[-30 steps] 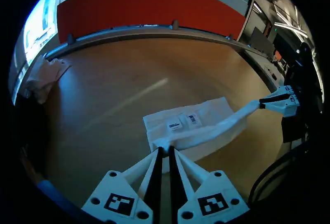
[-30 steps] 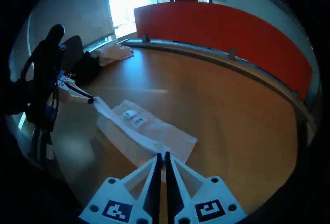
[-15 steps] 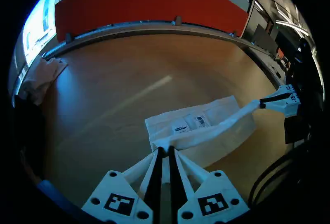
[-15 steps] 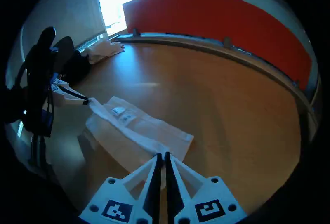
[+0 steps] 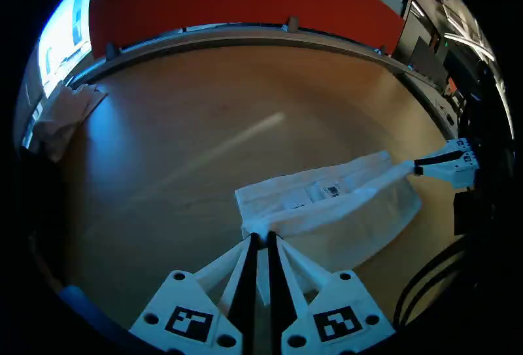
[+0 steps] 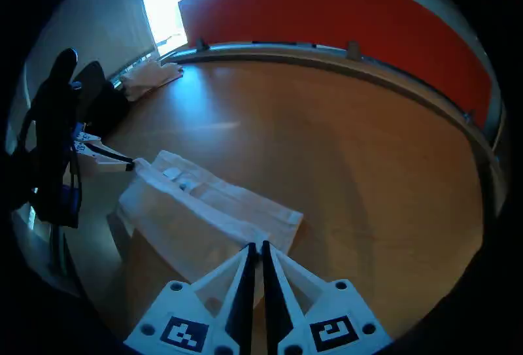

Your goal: Fold towel

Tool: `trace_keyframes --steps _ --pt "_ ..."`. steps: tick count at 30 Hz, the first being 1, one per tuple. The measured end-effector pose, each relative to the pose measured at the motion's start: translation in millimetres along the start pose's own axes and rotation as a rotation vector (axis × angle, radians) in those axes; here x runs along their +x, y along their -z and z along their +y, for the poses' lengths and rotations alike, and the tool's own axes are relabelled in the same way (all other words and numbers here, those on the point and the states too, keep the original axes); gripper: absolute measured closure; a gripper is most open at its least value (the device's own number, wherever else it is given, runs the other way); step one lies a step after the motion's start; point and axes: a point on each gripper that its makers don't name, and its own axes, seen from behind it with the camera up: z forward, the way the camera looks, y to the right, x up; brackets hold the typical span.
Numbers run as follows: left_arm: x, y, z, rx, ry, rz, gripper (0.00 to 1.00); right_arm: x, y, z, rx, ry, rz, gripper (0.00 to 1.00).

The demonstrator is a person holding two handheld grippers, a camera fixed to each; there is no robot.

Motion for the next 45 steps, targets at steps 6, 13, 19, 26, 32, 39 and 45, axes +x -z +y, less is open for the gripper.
trace_keyframes --steps 6,13,19,26,32,39,45 --pt "0.3 -3.4 -1.9 0.009 0.003 -0.002 0.84 -1.4 -4.4 5.0 -0.023 -0.006 0.000 0.85" --pt "0.1 -5.3 -7.9 0.029 -0.003 -0.009 0.55 -4.6 -5.0 13.4 -0.055 -0.004 -0.004 0.56" --pt "0.1 -2.3 -9.3 0.023 0.015 -0.008 0.20 -5.3 -4.4 15.6 -0.059 -0.007 -0.001 0.16" --pt "1.7 0.7 -15.3 0.041 0.016 0.001 0.11 -5.5 -4.5 18.7 -0.071 -0.003 0.005 0.14" --pt "2.8 5.1 -15.3 0.038 0.018 0.007 0.11 -3.3 -2.4 19.4 -0.071 0.001 0.009 0.03" --pt "-0.4 10.9 -14.8 0.035 0.022 0.010 0.11 -5.5 3.0 17.1 -0.066 0.002 0.012 0.03" --pt "-6.4 20.4 -16.3 0.046 0.018 0.019 0.11 -11.1 12.9 13.8 -0.063 0.010 0.018 0.03"
